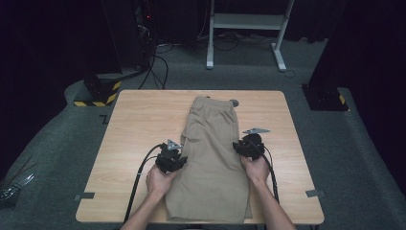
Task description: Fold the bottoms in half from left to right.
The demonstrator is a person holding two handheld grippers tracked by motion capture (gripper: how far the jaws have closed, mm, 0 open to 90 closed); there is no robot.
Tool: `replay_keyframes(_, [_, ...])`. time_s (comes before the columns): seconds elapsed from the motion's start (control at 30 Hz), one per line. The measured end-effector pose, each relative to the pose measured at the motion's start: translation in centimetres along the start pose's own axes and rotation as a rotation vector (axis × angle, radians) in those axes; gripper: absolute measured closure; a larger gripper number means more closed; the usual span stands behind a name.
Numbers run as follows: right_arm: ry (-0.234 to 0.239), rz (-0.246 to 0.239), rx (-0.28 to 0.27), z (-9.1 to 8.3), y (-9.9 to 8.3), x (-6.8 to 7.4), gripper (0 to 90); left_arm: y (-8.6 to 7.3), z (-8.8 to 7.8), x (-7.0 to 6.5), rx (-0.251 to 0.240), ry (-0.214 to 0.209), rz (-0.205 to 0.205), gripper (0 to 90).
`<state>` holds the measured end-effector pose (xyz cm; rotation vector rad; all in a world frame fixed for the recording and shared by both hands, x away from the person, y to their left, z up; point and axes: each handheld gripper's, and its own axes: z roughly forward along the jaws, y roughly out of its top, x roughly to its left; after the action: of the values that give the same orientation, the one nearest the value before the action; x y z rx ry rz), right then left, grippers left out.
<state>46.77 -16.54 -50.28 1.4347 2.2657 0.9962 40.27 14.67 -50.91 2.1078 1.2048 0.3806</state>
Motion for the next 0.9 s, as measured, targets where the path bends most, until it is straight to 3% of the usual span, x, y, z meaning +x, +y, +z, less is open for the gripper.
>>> replay_keyframes(0.1, [-0.028,-0.046,0.035,0.8,0.1,0.3,89.4,-0.3,-0.1,0.0,-0.004,0.0,-0.001,76.6])
replay_keyframes(0.2, [-0.061,-0.087,0.016,0.4,0.4,0.4,90.0,-0.7,-0.5,0.0,-0.003,0.002,-0.003,77.1])
replay_keyframes(0.3, [-0.098,-0.072,-0.006,-0.5,1.1,-0.8,90.0,-0.9,-0.8,-0.1,0.005,0.013,0.016,76.4])
replay_keyframes(0.43, [-0.104,-0.05,0.023,-0.5,1.5,-2.3,89.5,-1.2,-1.0,-0.3,0.002,0.0,0.005,71.5])
replay_keyframes(0.53, [-0.109,-0.05,0.037,-0.3,0.9,-2.1,74.5,-1.3,-1.3,-0.3,-0.008,0.0,-0.005,61.4])
replay_keyframes(0.63, [-0.07,-0.016,-0.022,-1.7,0.0,-1.4,63.4,-1.6,-1.8,-0.3,-0.035,0.002,-0.007,51.3])
replay_keyframes(0.73, [-0.028,-0.044,-0.049,-3.1,-1.1,0.2,59.8,-1.8,-1.8,-0.4,-0.021,-0.002,0.001,50.2])
replay_keyframes(0.83, [-0.02,-0.093,-0.013,-3.3,-2.4,1.8,59.3,-2.4,-1.7,-0.9,-0.01,0.002,0.011,50.5])
replay_keyframes(0.9, [-0.034,-0.11,0.017,-2.9,-3.3,2.2,58.4,-2.9,-1.8,-1.2,-0.013,0.015,0.026,50.4])
